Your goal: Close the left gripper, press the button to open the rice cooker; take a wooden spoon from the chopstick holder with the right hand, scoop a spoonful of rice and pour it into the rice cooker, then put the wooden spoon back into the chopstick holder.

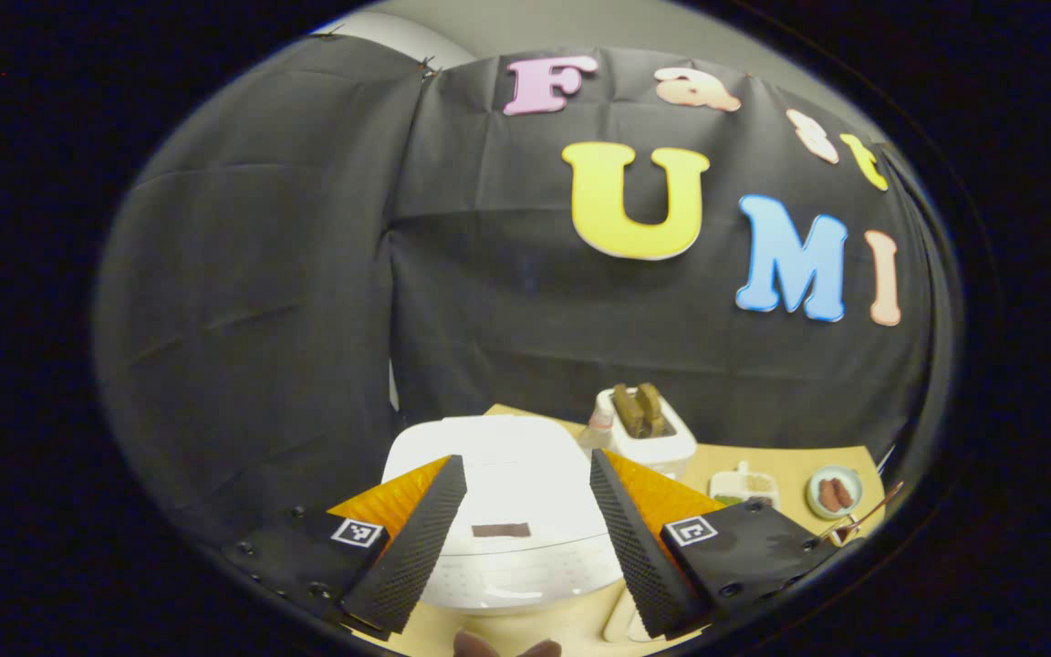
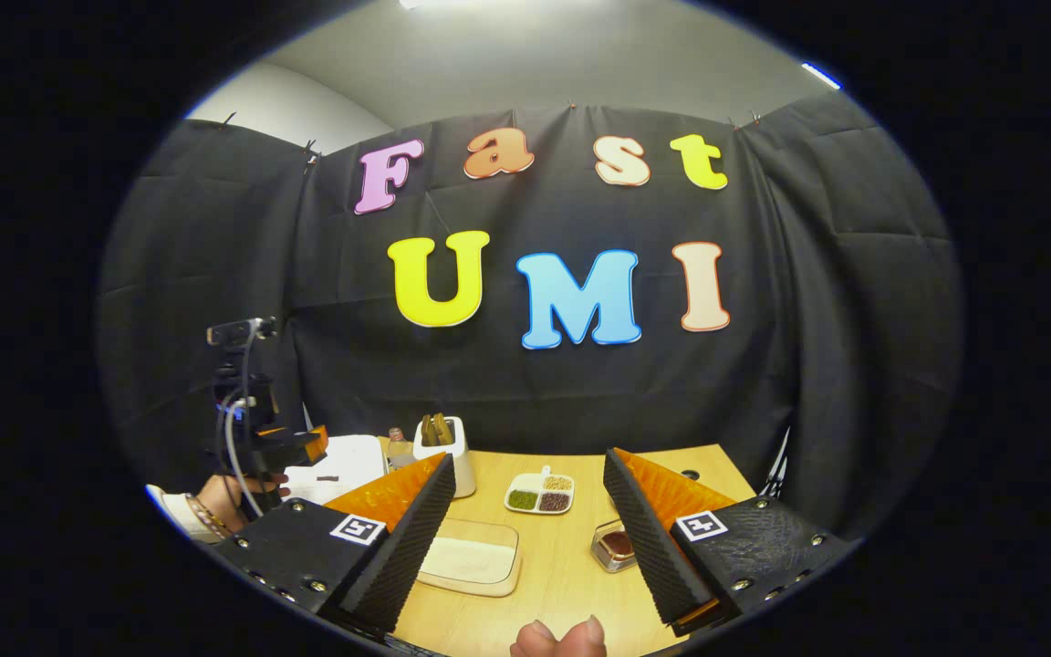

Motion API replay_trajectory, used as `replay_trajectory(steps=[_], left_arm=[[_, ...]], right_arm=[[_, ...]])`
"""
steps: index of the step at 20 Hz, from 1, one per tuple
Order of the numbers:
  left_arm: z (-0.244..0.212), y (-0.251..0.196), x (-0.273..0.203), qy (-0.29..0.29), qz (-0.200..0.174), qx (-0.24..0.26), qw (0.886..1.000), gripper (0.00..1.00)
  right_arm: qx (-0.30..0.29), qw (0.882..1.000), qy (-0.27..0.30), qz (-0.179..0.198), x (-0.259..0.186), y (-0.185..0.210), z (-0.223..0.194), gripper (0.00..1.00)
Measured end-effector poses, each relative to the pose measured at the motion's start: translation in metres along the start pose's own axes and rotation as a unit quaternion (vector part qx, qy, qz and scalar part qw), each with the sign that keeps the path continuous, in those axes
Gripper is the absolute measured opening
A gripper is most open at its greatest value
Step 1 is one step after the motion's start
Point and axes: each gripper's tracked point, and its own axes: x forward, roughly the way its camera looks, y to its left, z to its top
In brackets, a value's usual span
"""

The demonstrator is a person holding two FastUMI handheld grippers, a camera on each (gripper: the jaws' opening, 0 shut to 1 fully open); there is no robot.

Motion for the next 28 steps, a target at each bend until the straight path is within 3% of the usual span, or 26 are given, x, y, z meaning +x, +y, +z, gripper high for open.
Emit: replay_trajectory(steps=[4, 8, 10, 16, 21, 25, 28], left_arm=[[0.076, -0.055, -0.108, -0.069, -0.068, 0.008, 0.995, 0.94], [0.144, -0.120, -0.215, -0.131, -0.114, 0.018, 0.985, 0.94], [0.156, -0.155, -0.261, -0.144, -0.138, 0.027, 0.979, 0.93], [0.179, -0.202, -0.376, -0.186, -0.164, 0.066, 0.966, 0.96], [0.177, -0.209, -0.398, -0.202, -0.144, 0.116, 0.962, 0.98], [0.187, -0.226, -0.385, -0.185, -0.167, 0.056, 0.967, 0.98], [0.191, -0.204, -0.372, -0.176, -0.165, 0.036, 0.970, 0.98]], right_arm=[[-0.023, 0.998, -0.050, -0.022, -0.015, -0.038, 0.044, 1.00], [-0.014, 0.998, -0.052, -0.029, -0.043, -0.080, 0.075, 0.99], [-0.001, 0.998, -0.059, -0.020, -0.061, -0.098, 0.091, 0.99], [-0.066, 0.989, -0.108, -0.077, -0.097, -0.175, 0.122, 0.99], [-0.032, 0.989, -0.118, -0.086, -0.115, -0.191, 0.135, 0.99], [-0.030, 0.989, -0.113, -0.094, -0.117, -0.191, 0.139, 0.99], [-0.027, 0.988, -0.121, -0.093, -0.115, -0.182, 0.149, 0.99]])
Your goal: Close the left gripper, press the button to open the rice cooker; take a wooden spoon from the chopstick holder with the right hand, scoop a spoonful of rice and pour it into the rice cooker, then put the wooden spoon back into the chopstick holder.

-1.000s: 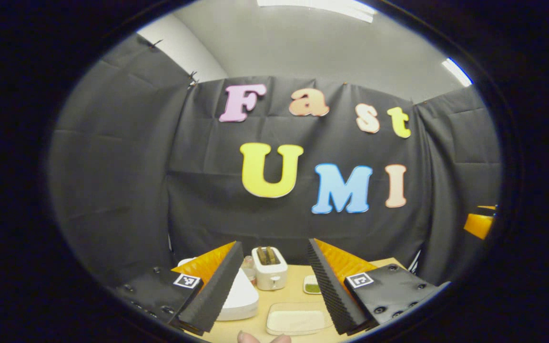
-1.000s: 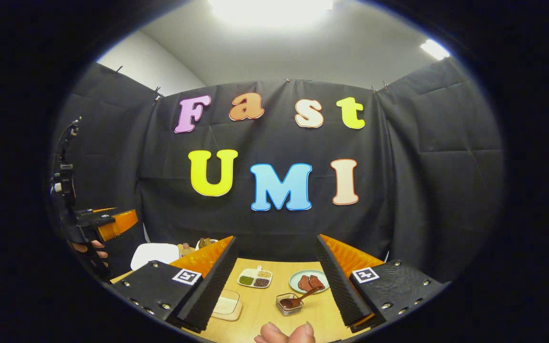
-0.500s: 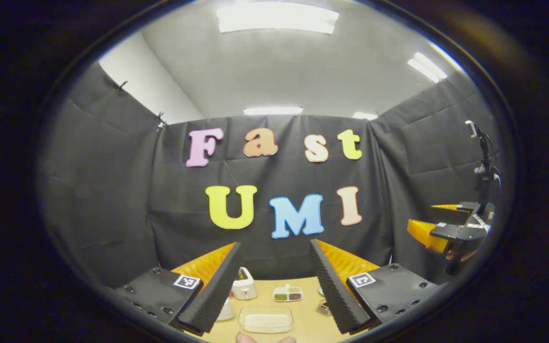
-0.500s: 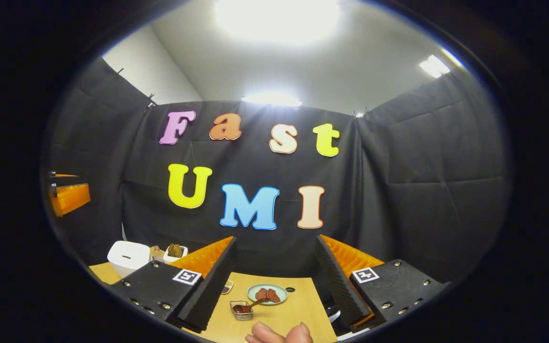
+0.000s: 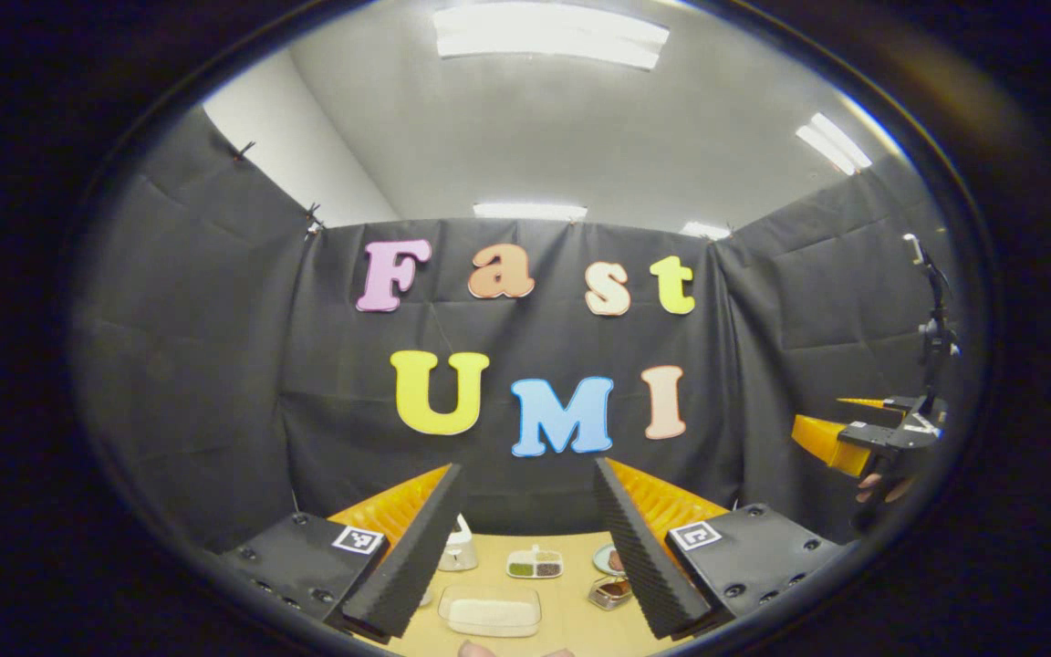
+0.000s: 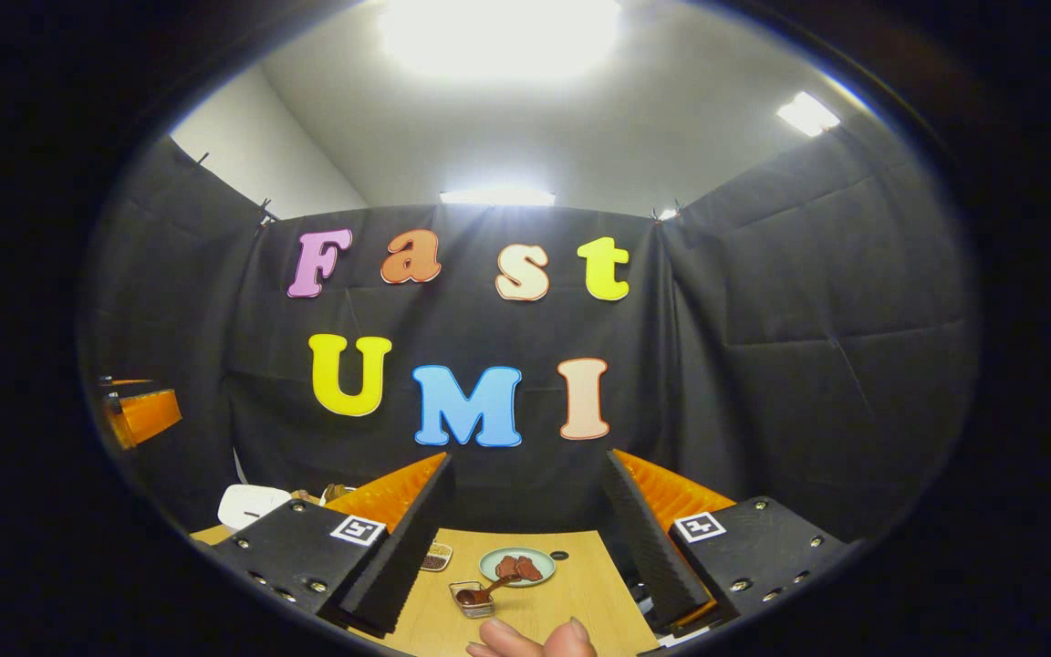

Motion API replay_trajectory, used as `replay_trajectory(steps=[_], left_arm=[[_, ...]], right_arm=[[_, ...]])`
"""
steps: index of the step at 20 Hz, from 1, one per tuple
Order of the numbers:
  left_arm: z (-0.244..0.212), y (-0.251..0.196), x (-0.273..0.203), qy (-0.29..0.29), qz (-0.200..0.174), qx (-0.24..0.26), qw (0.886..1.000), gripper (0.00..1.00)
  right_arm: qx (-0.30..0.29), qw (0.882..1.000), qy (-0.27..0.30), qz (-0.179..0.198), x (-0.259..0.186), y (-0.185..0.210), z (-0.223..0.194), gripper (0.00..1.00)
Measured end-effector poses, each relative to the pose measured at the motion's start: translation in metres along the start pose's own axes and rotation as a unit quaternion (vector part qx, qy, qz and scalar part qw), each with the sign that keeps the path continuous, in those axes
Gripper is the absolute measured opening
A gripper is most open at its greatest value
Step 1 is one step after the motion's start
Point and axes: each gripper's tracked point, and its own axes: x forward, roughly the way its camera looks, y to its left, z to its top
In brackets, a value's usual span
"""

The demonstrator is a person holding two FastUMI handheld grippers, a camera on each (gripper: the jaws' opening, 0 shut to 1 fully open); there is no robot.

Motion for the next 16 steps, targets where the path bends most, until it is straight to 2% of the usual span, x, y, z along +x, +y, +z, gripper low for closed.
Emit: replay_trajectory(steps=[5, 6, 7, 9, 11, 12, 16], left_arm=[[-0.006, 0.031, 0.006, 0.005, 0.015, -0.021, 1.000, 0.96], [-0.006, 0.035, 0.007, 0.004, 0.016, -0.022, 1.000, 0.94], [-0.005, 0.037, 0.009, 0.002, 0.016, -0.020, 1.000, 0.93], [-0.004, 0.040, 0.010, -0.004, 0.013, -0.012, 1.000, 0.92], [-0.005, 0.044, 0.012, -0.004, 0.012, -0.009, 1.000, 0.97], [-0.006, 0.045, 0.014, -0.003, 0.010, -0.014, 1.000, 0.93], [-0.008, 0.051, 0.016, -0.003, 0.010, -0.018, 1.000, 0.92]], right_arm=[[-0.008, 1.000, -0.010, 0.005, 0.005, 0.021, 0.005, 0.99], [-0.005, 1.000, -0.007, 0.006, 0.007, 0.025, 0.003, 0.99], [-0.003, 1.000, -0.002, 0.009, 0.006, 0.030, -0.001, 0.96], [0.000, 1.000, 0.000, 0.006, 0.009, 0.032, -0.002, 0.99], [0.005, 1.000, 0.005, 0.004, 0.009, 0.034, -0.005, 0.99], [0.010, 1.000, 0.007, 0.006, 0.008, 0.037, -0.006, 0.99], [0.007, 1.000, 0.008, 0.004, 0.010, 0.040, -0.006, 0.99]])
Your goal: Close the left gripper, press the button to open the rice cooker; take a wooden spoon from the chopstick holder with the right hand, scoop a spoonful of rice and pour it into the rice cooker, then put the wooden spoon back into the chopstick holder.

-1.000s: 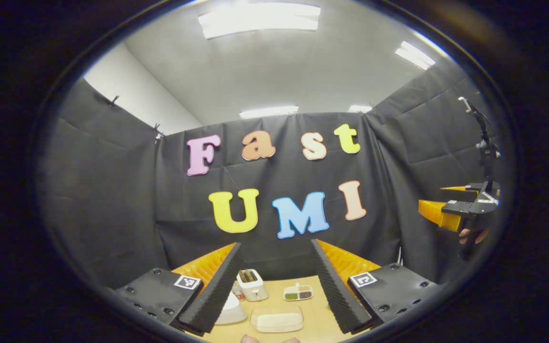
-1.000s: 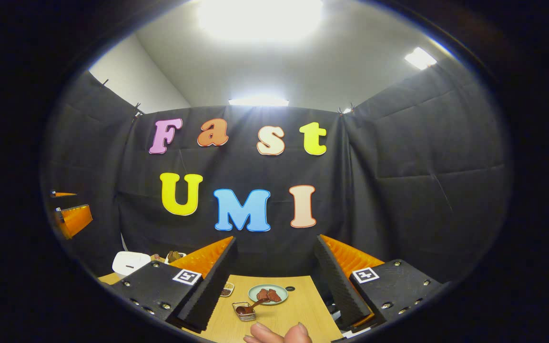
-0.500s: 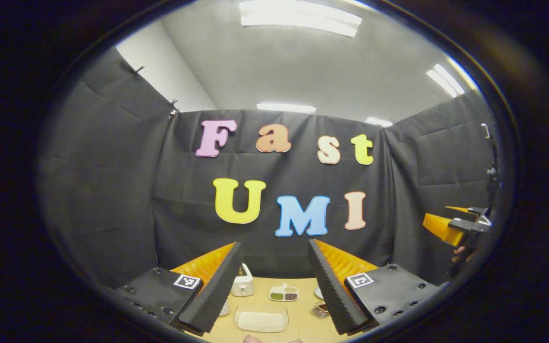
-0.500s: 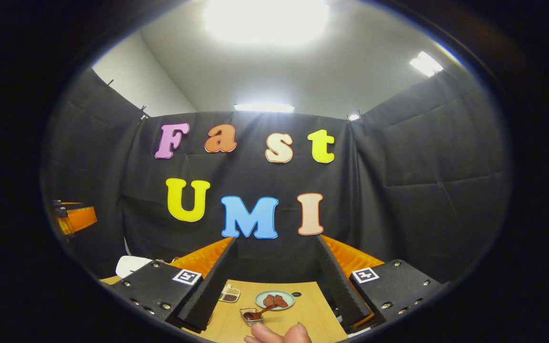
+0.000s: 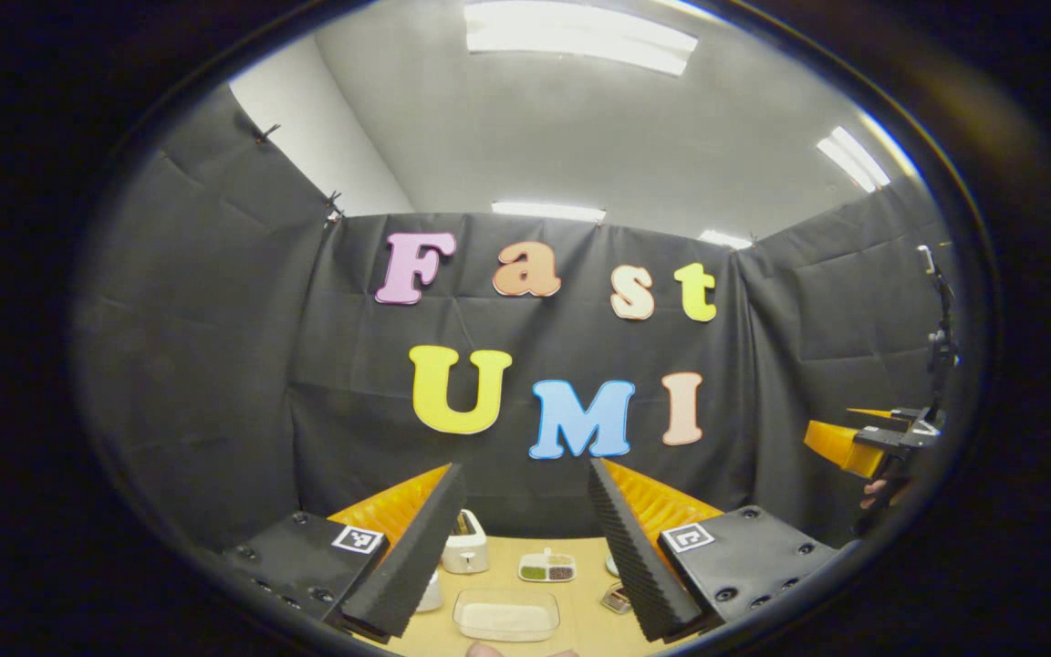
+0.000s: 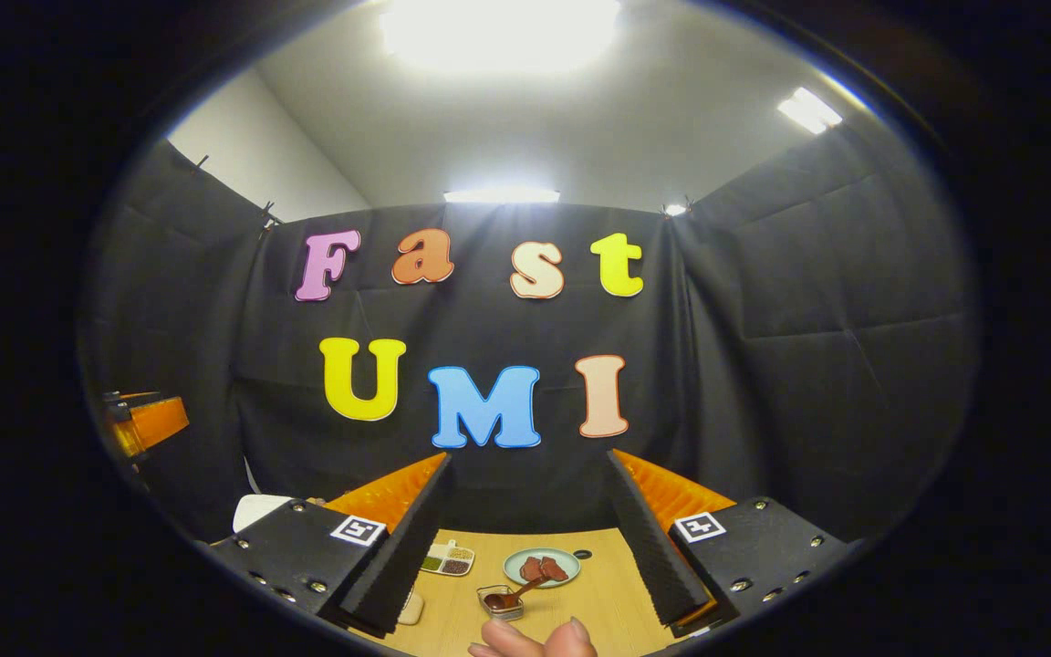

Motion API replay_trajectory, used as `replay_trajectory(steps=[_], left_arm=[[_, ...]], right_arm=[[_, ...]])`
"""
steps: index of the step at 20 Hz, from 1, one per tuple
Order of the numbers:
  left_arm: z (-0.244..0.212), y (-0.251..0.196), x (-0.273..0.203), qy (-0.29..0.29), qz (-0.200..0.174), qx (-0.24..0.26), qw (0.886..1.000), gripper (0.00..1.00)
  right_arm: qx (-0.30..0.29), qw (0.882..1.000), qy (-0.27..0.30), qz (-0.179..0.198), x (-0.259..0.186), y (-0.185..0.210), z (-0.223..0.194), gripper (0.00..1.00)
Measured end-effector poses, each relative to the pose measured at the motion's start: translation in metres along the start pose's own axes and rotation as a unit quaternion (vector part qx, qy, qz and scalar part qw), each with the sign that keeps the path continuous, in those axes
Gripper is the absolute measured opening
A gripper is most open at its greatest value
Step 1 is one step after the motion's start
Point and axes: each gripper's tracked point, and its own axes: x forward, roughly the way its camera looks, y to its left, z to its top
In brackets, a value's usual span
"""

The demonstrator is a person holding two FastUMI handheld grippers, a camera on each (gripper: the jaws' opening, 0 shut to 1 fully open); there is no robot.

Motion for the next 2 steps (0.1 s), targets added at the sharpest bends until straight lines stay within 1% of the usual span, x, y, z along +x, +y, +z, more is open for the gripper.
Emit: replay_trajectory(steps=[2], left_arm=[[-0.0015, 0.0015, 0.0015, 0.001, 0.000, 0.003, 1.000, 0.92]], right_arm=[[-0.002, 1.000, -0.001, -0.001, -0.0003, 0.0014, 0.0002, 0.99]])
